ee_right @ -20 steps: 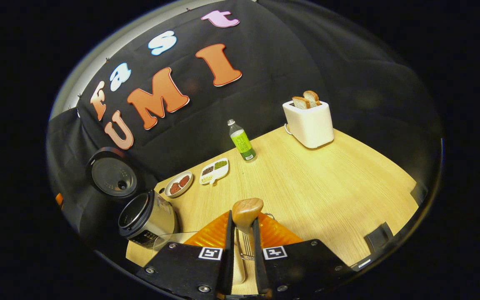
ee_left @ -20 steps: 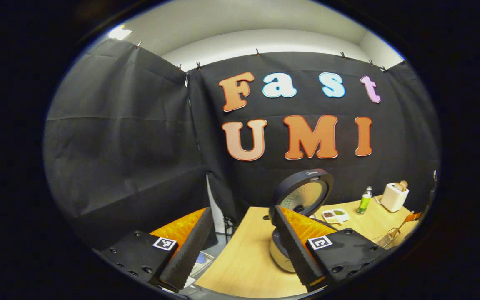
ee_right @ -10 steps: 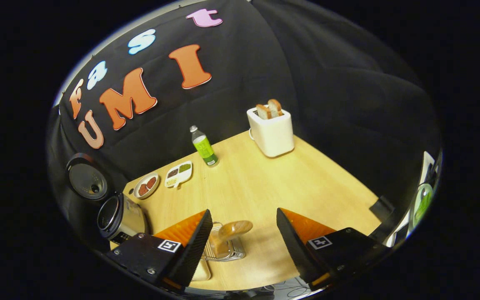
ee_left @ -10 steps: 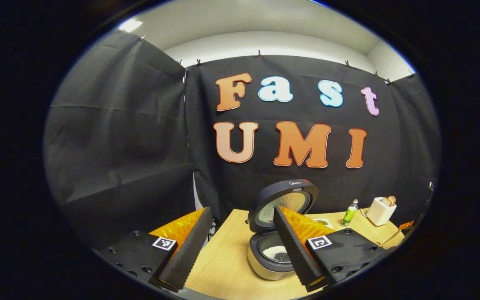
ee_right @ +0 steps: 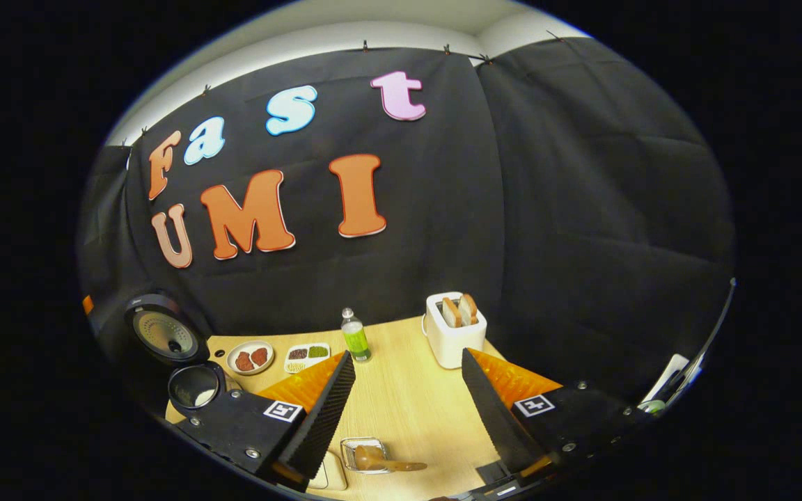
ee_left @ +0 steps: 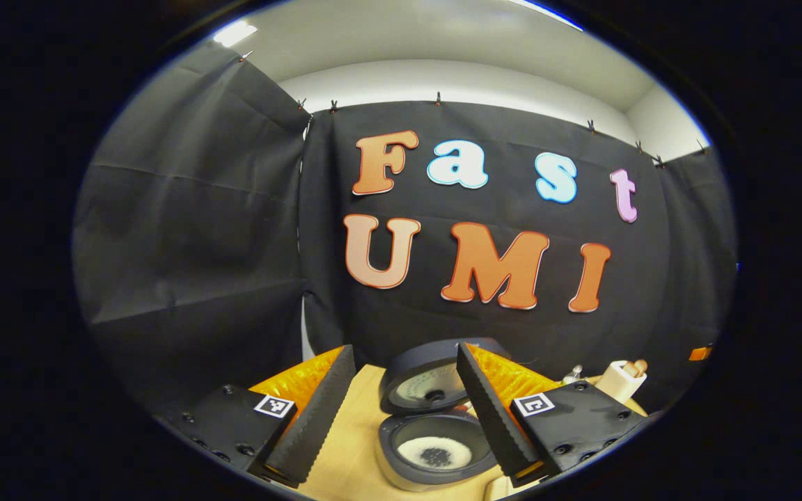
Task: Close the left gripper, press the button to open the rice cooker; take a wooden spoon from the chopstick holder with the right hand, scoop a spoonful of rice and pour it into the rice cooker, then put the wooden spoon back into the chopstick holder.
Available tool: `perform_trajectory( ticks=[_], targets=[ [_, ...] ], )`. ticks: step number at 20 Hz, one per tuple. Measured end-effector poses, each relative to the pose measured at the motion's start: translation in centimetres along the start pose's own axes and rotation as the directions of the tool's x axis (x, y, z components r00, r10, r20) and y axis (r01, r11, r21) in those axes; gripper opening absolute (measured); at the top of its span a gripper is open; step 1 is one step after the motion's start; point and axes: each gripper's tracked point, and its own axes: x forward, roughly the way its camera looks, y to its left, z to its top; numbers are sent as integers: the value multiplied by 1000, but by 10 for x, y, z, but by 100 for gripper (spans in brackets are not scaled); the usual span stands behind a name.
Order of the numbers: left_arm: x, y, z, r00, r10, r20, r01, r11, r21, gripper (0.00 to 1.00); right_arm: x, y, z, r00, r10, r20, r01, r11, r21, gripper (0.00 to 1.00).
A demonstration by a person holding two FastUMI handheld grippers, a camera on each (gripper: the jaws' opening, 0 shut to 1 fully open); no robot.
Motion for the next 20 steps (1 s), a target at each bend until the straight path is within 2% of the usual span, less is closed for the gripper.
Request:
perform_trajectory(
  ticks=[4,10,15,20],
  targets=[
    [42,-26,36,999,-30,35,30,999,15,96,-19,18,38,996,38,79,-38,999,-7,95],
    [127,-71,75,994,-67,87,61,996,72,97,-26,22,46,995,52,91,-50,999,-16,95],
    [194,-86,42,999,-39,20,35,989,141,98,-25,22,52,994,56,99,-55,998,-11,95],
    [225,-79,-39,989,-13,-149,33,990,135,96,-27,14,48,995,44,88,-44,999,1,95]
  ],
)
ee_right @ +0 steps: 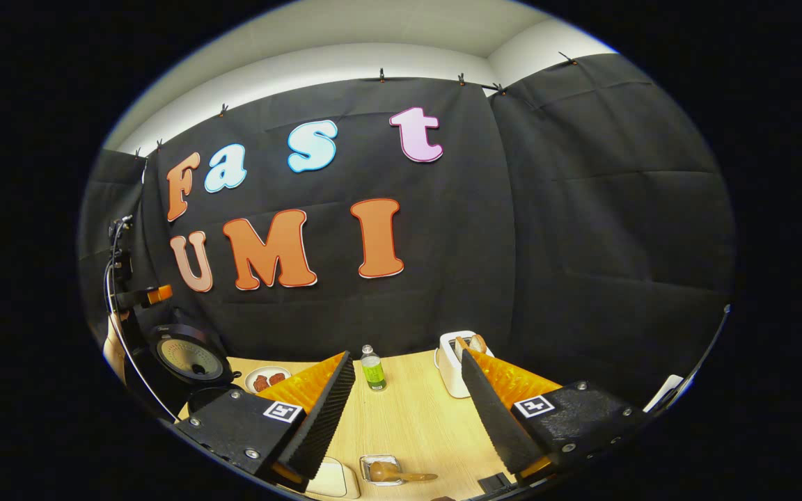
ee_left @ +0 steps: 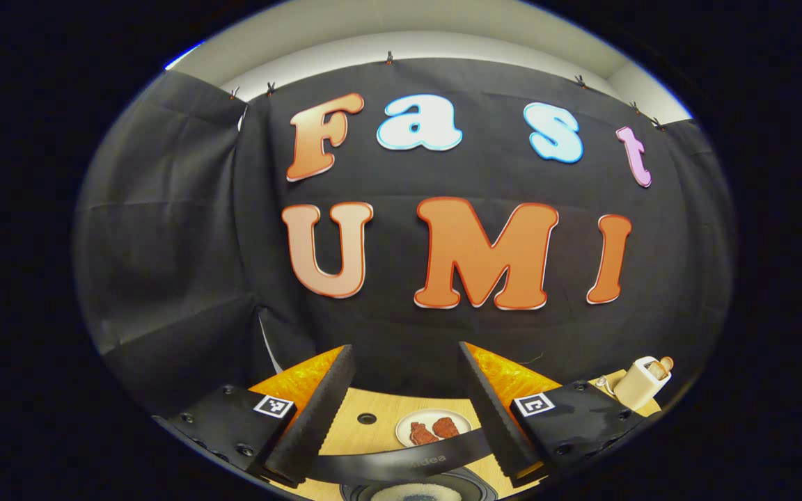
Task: Close the left gripper, press the button to open the rice cooker; take a wooden spoon from the chopstick holder with the right hand, scoop a spoonful of rice and pour it into the rice cooker, then put the wooden spoon back into the chopstick holder.
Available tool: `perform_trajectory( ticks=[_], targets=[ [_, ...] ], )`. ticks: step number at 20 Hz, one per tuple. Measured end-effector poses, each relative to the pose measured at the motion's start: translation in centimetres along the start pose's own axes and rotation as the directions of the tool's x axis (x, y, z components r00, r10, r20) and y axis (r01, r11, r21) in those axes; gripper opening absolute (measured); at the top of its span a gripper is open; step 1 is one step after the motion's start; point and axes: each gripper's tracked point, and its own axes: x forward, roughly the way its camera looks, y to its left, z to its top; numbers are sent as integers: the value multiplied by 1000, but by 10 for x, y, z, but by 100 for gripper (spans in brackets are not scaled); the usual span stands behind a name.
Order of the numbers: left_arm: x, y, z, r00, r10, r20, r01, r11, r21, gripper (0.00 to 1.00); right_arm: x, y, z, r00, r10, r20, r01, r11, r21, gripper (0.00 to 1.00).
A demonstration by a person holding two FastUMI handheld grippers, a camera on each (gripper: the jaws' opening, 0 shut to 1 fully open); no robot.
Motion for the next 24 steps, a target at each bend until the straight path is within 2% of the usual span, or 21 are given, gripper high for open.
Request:
perform_trajectory(
  ticks=[4,6,8,9,10,14,17,20,21,23,24],
  targets=[
    [2,8,-39,998,29,-57,-28,999,19,99,0,-4,1,1000,-2,-3,2,1000,-1,95],
    [-6,3,-60,994,20,-104,-18,1000,21,100,-3,-4,4,1000,2,6,-2,1000,5,95],
    [-22,-2,-60,996,15,-85,-16,1000,-16,100,-4,-4,6,1000,7,15,-7,1000,11,95],
    [-31,-5,-66,996,13,-91,-15,1000,-23,96,-7,-4,7,1000,11,17,-11,1000,15,95],
    [-34,-8,-71,997,10,-82,-13,1000,-27,100,-9,-3,8,1000,18,20,-18,1000,20,95],
    [-69,-23,-94,994,-22,-103,20,1000,-17,100,-19,1,10,998,50,25,-51,998,23,95],
    [-100,-35,-124,990,-48,-135,48,999,-5,99,-26,3,10,997,74,26,-75,997,21,95],
    [-128,-42,-158,989,-32,-145,37,999,33,96,-31,2,9,995,94,18,-94,995,16,95],
    [-136,-43,-167,990,-23,-141,28,999,35,100,-32,0,9,995,97,18,-97,995,14,95],
    [-148,-50,-192,987,-17,-157,23,999,31,96,-35,-2,8,994,104,15,-104,994,15,95],
    [-153,-52,-204,986,-19,-164,23,999,27,99,-36,-1,6,994,111,10,-112,994,19,95]
  ],
)
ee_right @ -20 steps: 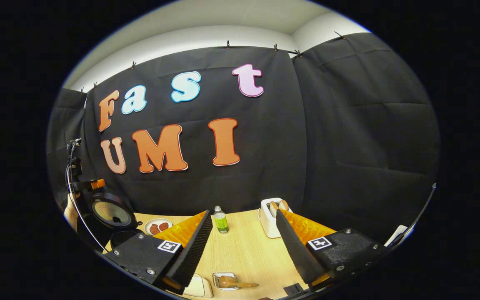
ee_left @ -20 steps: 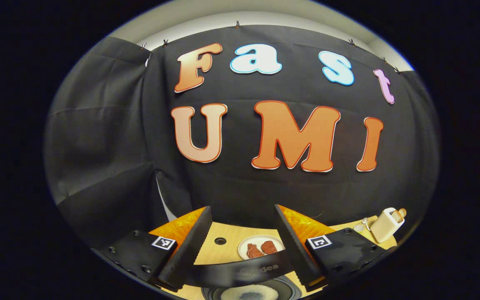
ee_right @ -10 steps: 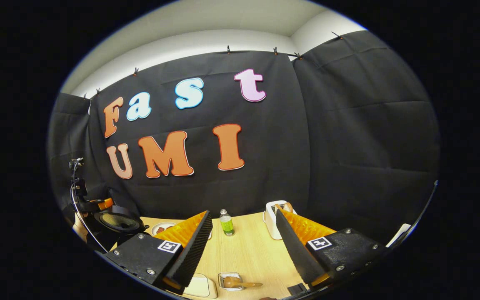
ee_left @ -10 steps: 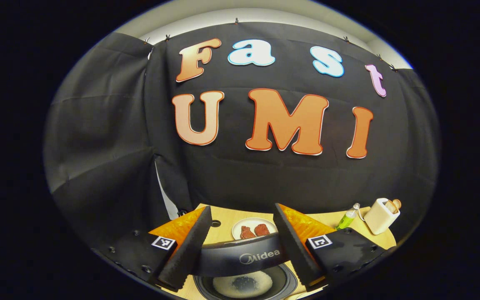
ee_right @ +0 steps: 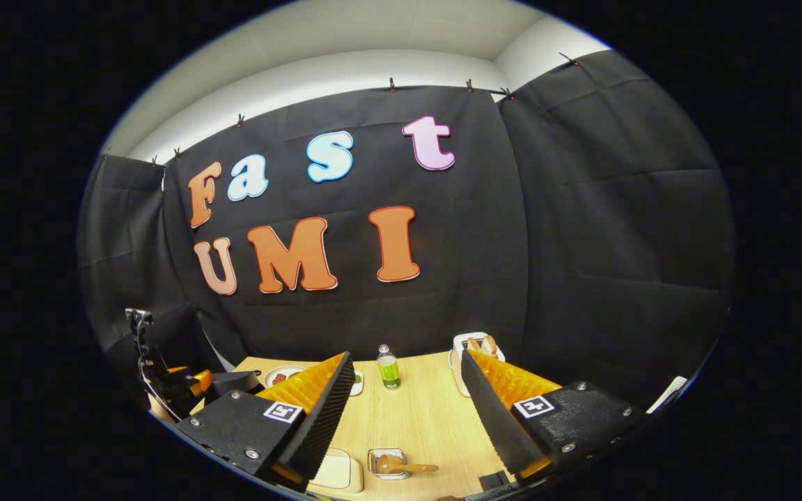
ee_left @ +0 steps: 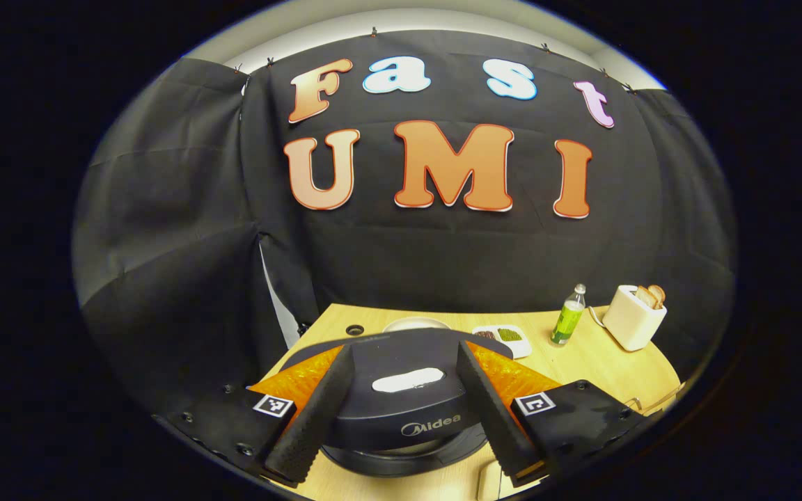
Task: Close the left gripper, press the button to open the rice cooker; take a wooden spoon from the chopstick holder with the right hand, scoop a spoonful of rice and pour it into the rice cooker, then put the wooden spoon back into the chopstick holder.
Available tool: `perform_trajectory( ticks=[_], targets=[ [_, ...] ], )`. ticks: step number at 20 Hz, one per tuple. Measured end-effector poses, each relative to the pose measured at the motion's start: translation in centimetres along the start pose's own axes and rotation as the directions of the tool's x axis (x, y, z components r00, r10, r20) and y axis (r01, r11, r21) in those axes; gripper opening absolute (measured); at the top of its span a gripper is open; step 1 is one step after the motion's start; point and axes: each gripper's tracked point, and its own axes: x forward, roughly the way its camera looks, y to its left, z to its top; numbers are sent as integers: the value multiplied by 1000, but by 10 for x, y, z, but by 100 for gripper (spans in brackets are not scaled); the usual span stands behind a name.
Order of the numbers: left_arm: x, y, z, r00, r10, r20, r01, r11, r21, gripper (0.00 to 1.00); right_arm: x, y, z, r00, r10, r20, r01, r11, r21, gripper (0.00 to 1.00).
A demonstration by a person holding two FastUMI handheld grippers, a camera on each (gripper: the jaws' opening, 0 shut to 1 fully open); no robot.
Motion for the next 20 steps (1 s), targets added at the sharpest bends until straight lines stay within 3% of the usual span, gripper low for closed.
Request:
perform_trajectory(
  ticks=[3,10,14,15,20],
  targets=[
    [-4,-4,-33,1000,-2,-14,1,999,-47,99,-1,0,-7,1000,15,-19,-15,1000,2,95],
    [-4,-8,-62,998,42,35,-43,999,6,97,2,-1,-23,998,27,-62,-26,1000,8,95],
    [-2,-11,-94,999,51,-19,-51,998,29,99,8,-1,-30,997,31,-77,-30,1000,10,95],
    [-3,-10,-84,998,57,27,-59,997,42,97,8,-1,-31,996,31,-81,-30,999,14,95],
    [-4,-12,-105,998,68,9,-68,997,24,100,13,-4,-45,993,21,-112,-19,1000,21,95]
  ],
)
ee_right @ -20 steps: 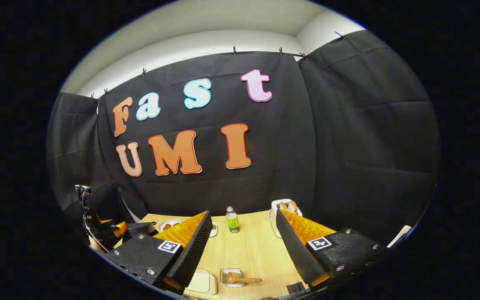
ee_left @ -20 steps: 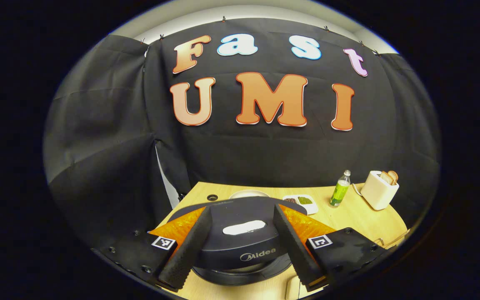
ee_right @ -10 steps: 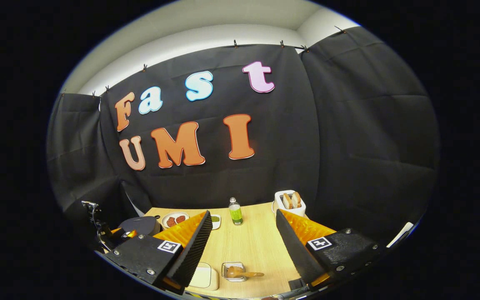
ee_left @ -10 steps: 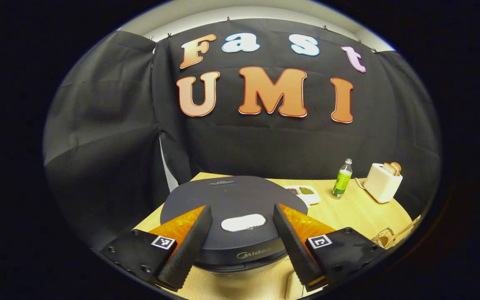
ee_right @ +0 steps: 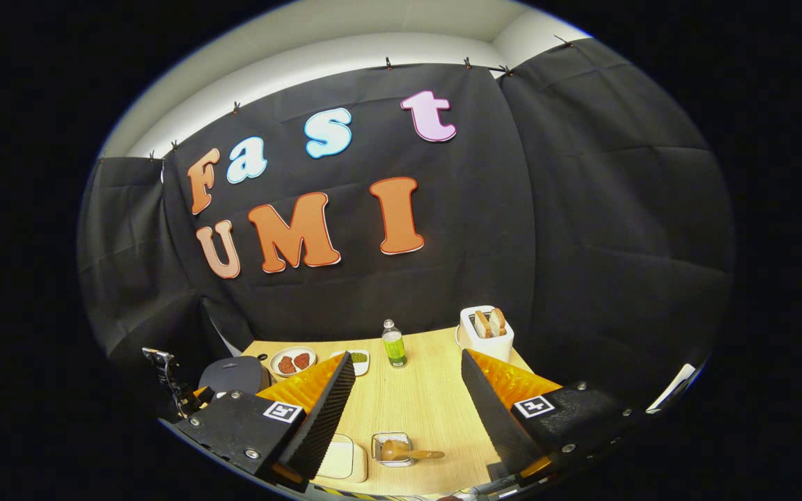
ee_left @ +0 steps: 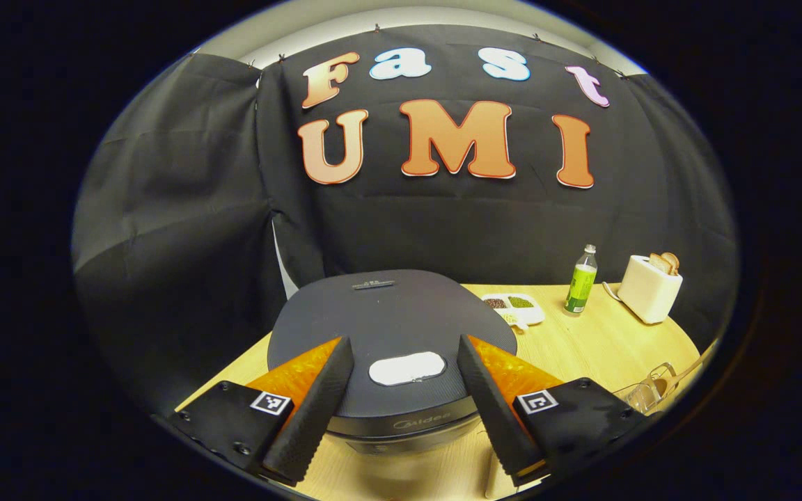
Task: Close the left gripper, press the button to open the rice cooker; take a wooden spoon from the chopstick holder with the right hand, scoop a spoonful of rice and pour it into the rice cooker, then put the wooden spoon back into the chopstick holder.
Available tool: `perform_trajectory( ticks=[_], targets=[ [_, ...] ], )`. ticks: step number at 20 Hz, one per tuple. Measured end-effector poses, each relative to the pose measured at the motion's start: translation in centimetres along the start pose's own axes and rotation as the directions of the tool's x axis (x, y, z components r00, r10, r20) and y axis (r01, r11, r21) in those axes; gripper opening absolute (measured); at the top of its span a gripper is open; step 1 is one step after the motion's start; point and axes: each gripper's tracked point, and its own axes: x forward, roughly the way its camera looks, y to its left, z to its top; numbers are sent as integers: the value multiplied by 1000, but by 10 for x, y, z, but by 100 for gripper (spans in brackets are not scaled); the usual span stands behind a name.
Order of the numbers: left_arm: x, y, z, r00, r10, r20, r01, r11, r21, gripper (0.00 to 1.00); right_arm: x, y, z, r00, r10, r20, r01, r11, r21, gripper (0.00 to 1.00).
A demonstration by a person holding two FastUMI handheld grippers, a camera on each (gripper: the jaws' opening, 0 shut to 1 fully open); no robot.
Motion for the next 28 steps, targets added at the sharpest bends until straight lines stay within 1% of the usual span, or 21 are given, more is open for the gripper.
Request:
perform_trajectory(
  ticks=[1,2,3,5,6,7,8,9,10,11,12,13,17,20,22,25,28],
  targets=[
    [2,0,6,1000,-3,30,3,1000,24,100,-1,0,-4,1000,0,-9,0,1000,-3,95],
    [0,-1,3,1000,-3,20,3,1000,16,100,-1,0,-6,1000,-1,-12,1,1000,-11,95],
    [2,2,10,999,-6,42,5,1000,22,100,-1,-2,-5,1000,-5,-7,5,1000,-20,95],
    [1,0,11,1000,-16,22,16,1000,25,100,-3,-4,-2,1000,-14,8,14,1000,-27,95],
    [-1,0,11,1000,-12,-14,12,1000,28,100,-4,-5,-1,1000,-13,14,13,1000,-25,95],
    [-7,8,13,999,11,-42,-10,999,38,100,-4,-5,0,1000,-11,18,12,1000,-21,95],
    [-13,8,23,999,10,-37,-8,999,35,98,-5,-5,2,1000,-12,24,13,1000,-18,95],
    [-19,5,40,1000,-6,-21,7,1000,25,100,-4,-7,4,999,-16,33,17,1000,-19,95],
    [-27,4,59,1000,-20,-3,20,1000,19,100,-4,-9,5,999,-20,39,21,1000,-22,95],
    [-35,5,79,999,-32,13,32,999,15,96,-4,-9,6,999,-20,43,22,999,-25,95],
    [-44,5,97,999,-44,31,44,999,11,100,-4,-8,7,999,-17,50,19,999,-29,95],
    [-53,7,115,998,-52,41,51,999,15,96,-4,-6,9,998,-14,58,16,999,-33,95],
    [-95,25,195,991,-49,124,48,999,10,97,-6,-3,14,997,-7,81,12,999,-53,95],
    [-131,39,251,977,-30,213,24,999,31,96,-6,-2,17,996,-1,93,7,998,-69,95],
    [-152,49,275,971,-17,237,7,999,41,98,-6,-2,19,995,-1,101,9,997,-76,95],
    [-175,58,303,962,-17,273,19,1000,-7,99,-7,0,24,993,6,114,4,996,-86,95],
    [-188,74,318,952,10,305,1,999,-36,100,-6,-2,27,992,2,127,11,995,-101,95]
  ],
)
